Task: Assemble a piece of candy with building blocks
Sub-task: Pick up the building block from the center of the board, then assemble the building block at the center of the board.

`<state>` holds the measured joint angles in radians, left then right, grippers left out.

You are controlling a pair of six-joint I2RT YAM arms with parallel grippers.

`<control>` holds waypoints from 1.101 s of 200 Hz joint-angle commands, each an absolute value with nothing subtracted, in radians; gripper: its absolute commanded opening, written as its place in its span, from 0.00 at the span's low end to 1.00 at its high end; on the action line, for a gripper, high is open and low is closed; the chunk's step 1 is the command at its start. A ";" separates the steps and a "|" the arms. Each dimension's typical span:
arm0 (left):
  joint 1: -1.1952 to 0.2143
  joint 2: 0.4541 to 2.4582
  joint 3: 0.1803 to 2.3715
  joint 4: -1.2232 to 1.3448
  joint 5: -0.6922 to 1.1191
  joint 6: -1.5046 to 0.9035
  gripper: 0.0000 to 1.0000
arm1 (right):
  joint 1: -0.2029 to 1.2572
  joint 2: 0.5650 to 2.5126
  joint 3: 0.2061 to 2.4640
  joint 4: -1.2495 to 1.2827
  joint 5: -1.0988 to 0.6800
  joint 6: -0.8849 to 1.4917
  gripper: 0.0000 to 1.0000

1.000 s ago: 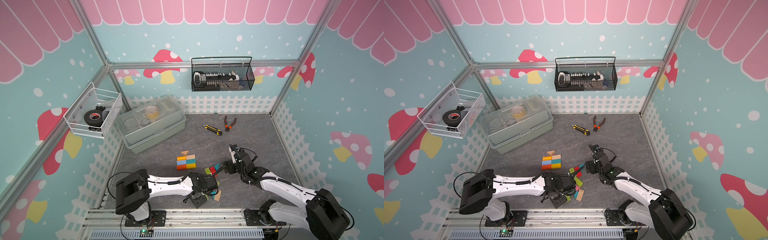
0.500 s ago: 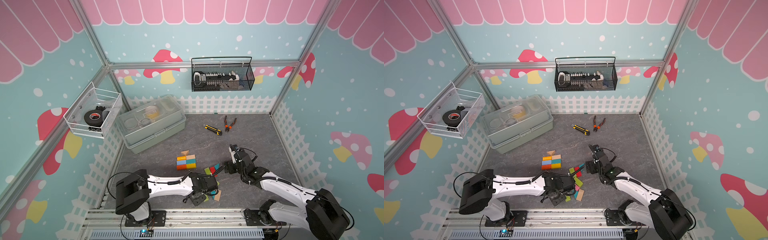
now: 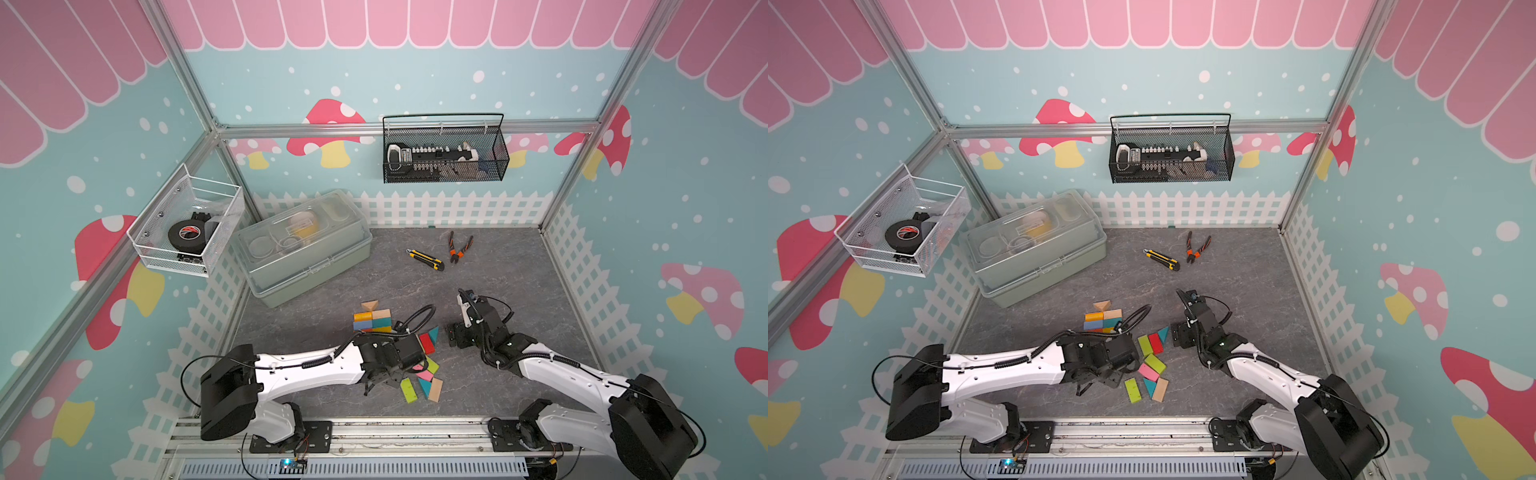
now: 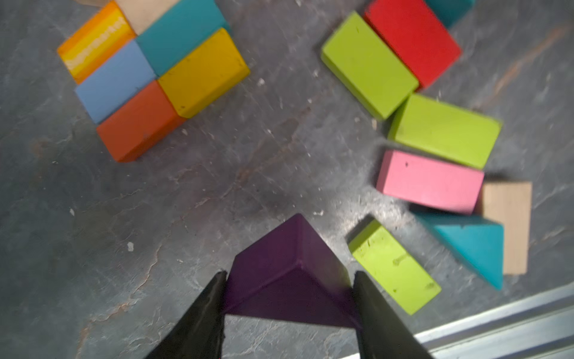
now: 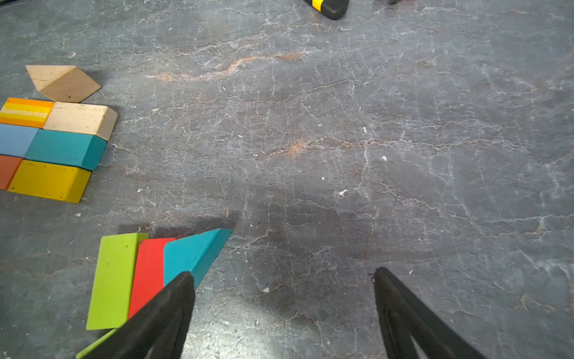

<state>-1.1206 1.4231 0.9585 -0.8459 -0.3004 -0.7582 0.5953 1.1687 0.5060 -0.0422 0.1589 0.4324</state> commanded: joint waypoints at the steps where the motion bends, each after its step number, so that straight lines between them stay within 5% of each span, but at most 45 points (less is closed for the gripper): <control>1: -1.065 1.367 0.914 -0.841 -0.337 -0.911 0.30 | 0.590 1.165 0.508 -0.018 0.151 0.454 0.90; 220: -0.898 1.553 0.943 -0.802 -0.184 -1.065 0.31 | 0.590 1.144 0.487 0.001 0.149 0.463 0.89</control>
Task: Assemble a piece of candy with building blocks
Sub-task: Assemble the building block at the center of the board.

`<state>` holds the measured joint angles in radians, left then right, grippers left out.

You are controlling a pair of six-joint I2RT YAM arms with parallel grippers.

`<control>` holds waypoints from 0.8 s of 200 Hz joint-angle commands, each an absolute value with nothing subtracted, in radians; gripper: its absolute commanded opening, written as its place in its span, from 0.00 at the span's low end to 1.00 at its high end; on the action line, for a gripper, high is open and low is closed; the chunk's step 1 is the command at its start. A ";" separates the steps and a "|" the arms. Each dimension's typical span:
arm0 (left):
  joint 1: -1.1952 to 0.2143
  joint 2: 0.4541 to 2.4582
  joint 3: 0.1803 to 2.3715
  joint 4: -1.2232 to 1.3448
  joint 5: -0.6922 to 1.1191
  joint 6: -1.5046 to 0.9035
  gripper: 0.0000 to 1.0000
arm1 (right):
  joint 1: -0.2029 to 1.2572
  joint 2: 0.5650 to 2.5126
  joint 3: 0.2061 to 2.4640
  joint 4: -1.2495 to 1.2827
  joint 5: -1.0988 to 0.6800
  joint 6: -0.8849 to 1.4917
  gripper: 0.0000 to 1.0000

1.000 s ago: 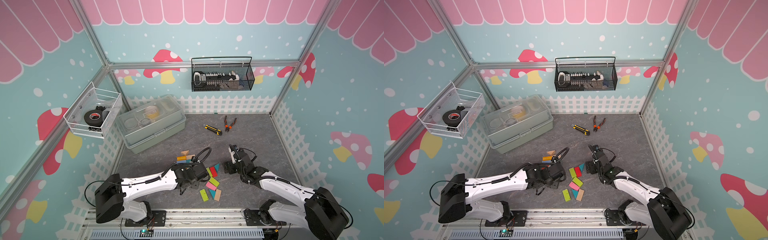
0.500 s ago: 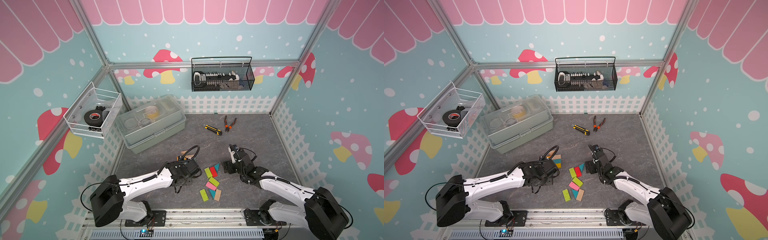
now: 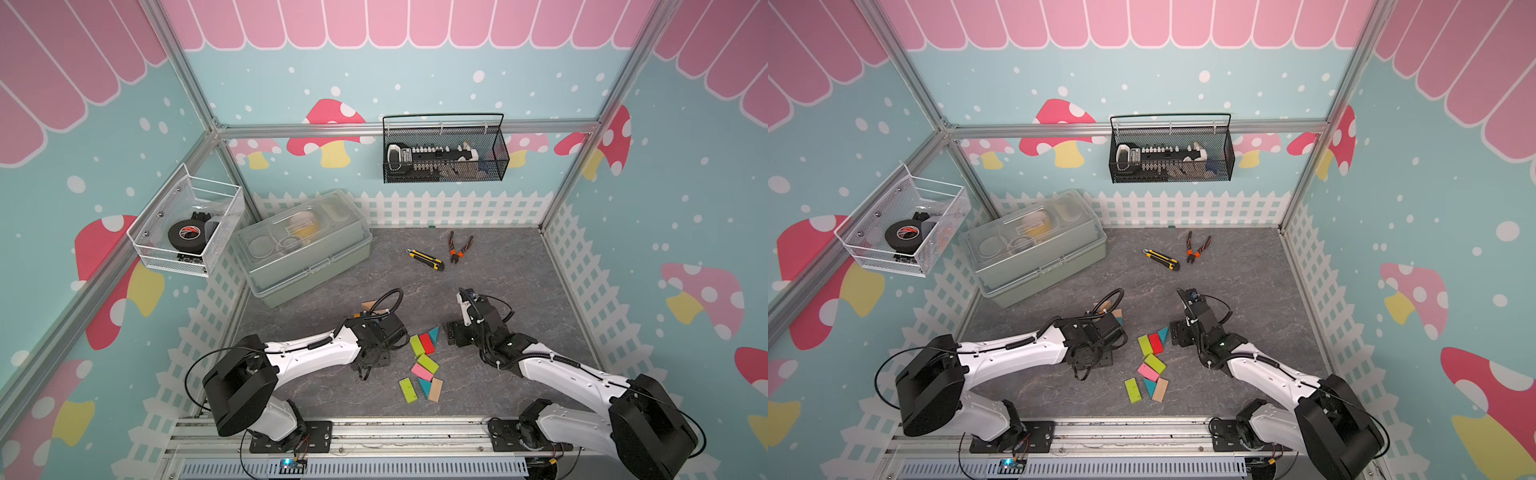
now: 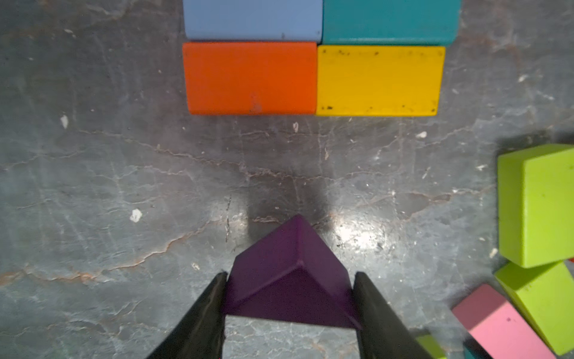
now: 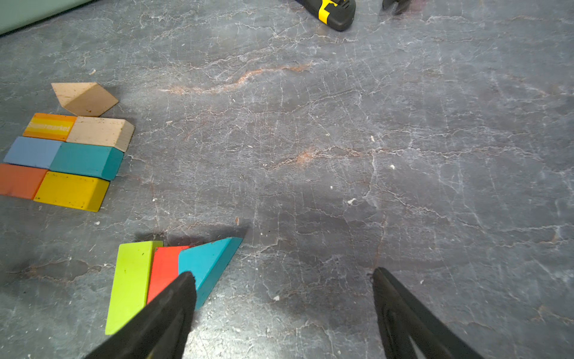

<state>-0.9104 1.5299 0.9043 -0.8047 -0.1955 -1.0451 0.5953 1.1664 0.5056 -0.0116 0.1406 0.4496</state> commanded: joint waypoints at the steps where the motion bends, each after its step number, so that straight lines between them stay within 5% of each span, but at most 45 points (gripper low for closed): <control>1: -0.897 1.554 0.944 -0.802 -0.184 -1.065 0.31 | 0.590 1.143 0.488 0.000 0.149 0.464 0.89; 160: -0.799 1.669 0.994 -0.792 -0.113 -0.979 0.36 | 0.589 1.131 0.481 0.004 0.138 0.466 0.88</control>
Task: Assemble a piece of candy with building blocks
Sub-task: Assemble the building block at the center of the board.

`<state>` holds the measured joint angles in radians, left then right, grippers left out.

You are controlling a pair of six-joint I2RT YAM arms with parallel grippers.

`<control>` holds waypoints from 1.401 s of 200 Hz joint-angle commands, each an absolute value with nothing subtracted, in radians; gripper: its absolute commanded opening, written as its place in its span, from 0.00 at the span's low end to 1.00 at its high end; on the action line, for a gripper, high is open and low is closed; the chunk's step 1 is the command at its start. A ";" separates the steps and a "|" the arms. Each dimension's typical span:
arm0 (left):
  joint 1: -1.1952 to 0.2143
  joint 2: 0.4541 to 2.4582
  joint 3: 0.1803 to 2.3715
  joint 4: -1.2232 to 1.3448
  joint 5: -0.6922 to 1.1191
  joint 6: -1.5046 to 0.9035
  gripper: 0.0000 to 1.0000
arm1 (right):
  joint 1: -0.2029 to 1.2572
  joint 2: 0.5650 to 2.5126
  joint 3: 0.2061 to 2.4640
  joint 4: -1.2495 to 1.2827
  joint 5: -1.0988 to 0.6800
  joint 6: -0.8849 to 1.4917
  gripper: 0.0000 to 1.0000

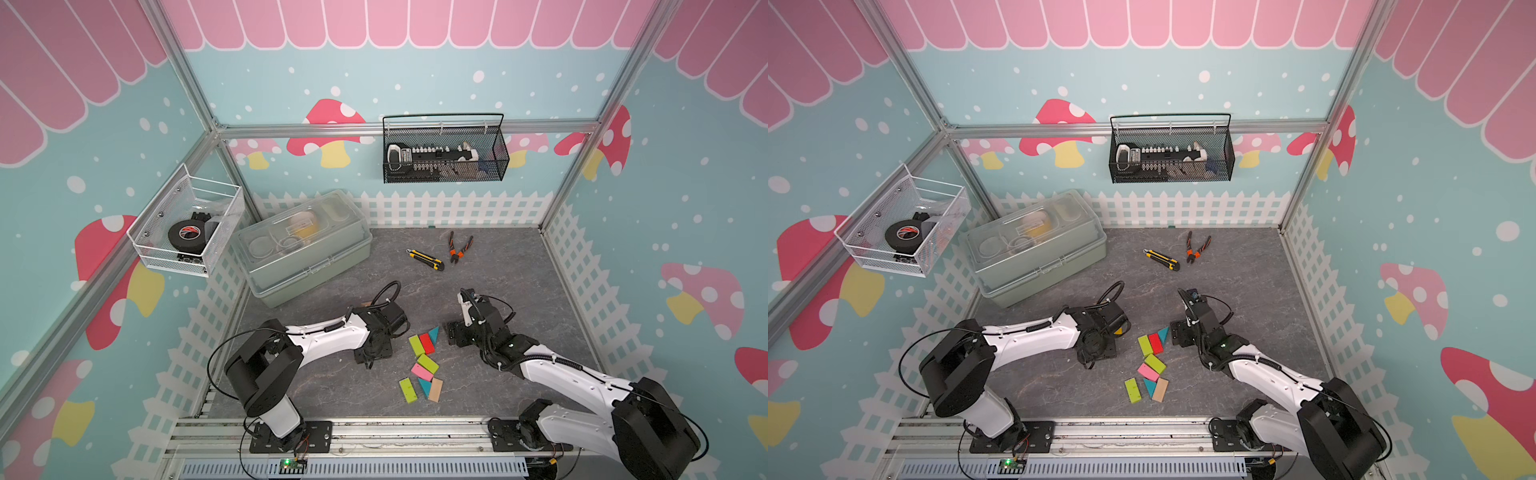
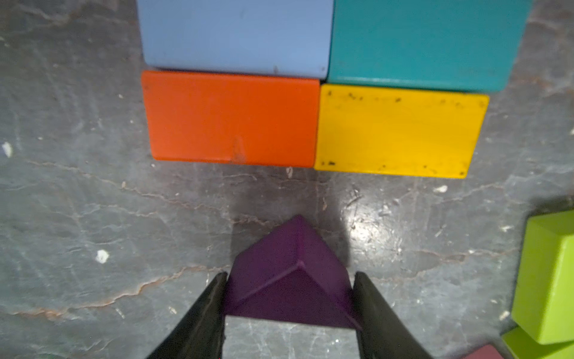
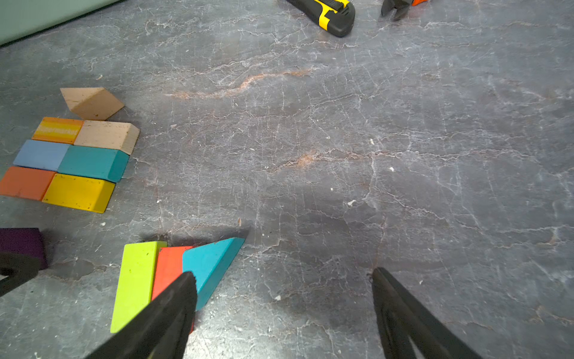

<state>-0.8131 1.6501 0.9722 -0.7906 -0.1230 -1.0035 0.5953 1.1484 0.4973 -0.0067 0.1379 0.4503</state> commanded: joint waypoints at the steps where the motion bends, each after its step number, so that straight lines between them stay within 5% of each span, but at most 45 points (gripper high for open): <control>1: -0.799 1.668 0.994 -0.792 -0.112 -0.979 0.36 | 0.590 1.131 0.481 0.003 0.138 0.466 0.88; 280: -0.779 1.659 1.016 -0.826 -0.115 -0.928 0.64 | 0.590 1.156 0.475 0.014 0.143 0.465 0.88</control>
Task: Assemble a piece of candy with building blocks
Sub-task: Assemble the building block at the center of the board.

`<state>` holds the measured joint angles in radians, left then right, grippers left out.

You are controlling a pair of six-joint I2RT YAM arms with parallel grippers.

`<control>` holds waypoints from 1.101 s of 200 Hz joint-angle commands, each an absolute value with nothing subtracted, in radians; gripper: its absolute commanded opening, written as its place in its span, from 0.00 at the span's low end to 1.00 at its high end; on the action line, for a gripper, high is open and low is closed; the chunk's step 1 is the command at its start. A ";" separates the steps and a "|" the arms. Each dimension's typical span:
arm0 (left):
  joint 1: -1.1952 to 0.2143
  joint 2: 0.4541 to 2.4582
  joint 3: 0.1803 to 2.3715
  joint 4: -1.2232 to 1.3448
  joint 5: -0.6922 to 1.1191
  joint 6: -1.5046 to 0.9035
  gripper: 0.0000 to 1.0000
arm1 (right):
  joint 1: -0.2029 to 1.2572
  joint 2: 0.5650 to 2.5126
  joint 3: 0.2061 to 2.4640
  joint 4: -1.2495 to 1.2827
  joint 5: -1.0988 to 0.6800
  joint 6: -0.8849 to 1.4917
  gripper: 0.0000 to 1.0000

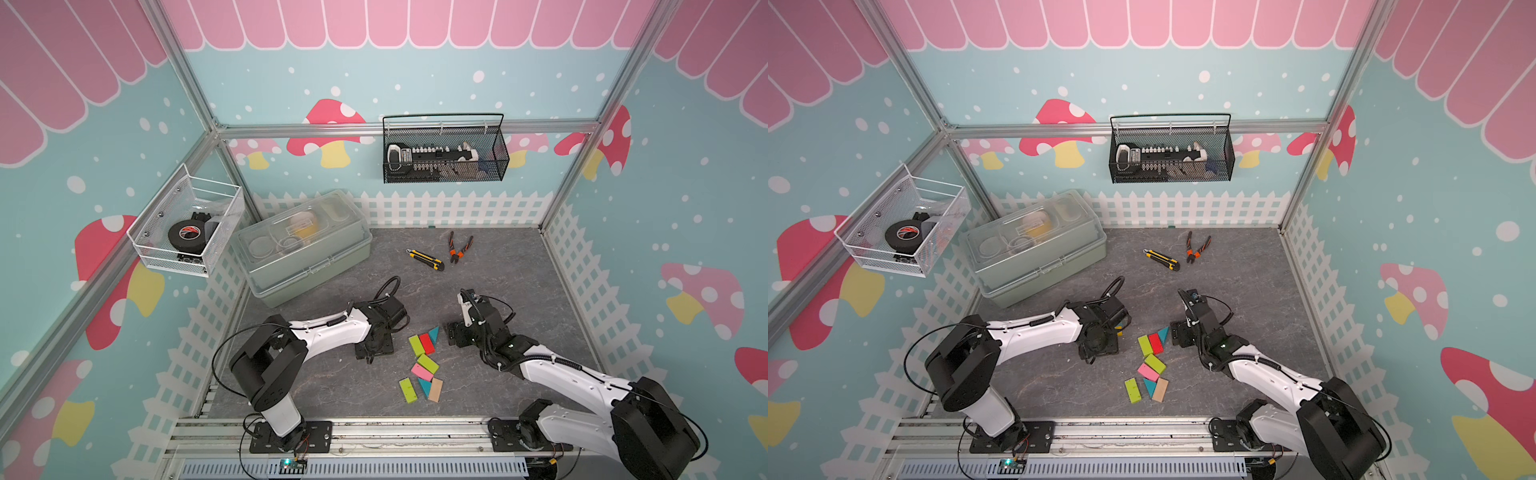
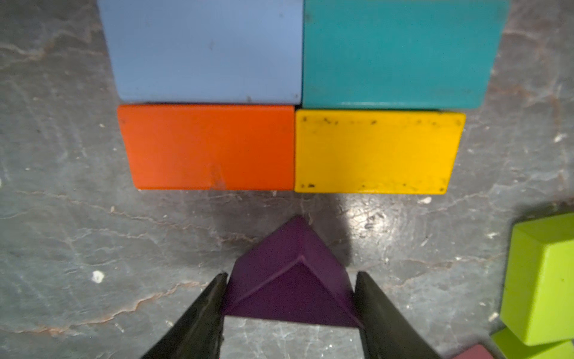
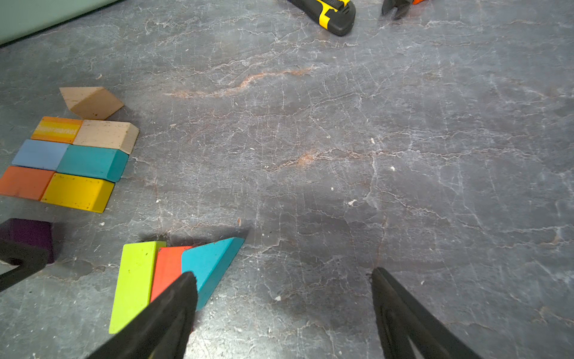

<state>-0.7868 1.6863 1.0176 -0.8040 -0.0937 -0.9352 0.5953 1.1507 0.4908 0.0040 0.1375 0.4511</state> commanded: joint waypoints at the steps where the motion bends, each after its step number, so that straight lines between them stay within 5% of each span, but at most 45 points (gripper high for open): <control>1: -0.779 1.659 1.017 -0.825 -0.115 -0.928 0.64 | 0.590 1.156 0.475 0.016 0.143 0.465 0.88; 220: -0.776 1.680 1.040 -0.821 -0.134 -0.951 0.57 | 0.589 1.155 0.476 0.012 0.143 0.466 0.88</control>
<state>-0.7856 1.6711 1.0153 -0.8104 -0.1127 -0.9386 0.5953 1.1507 0.4908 0.0040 0.1375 0.4511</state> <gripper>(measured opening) 0.571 0.877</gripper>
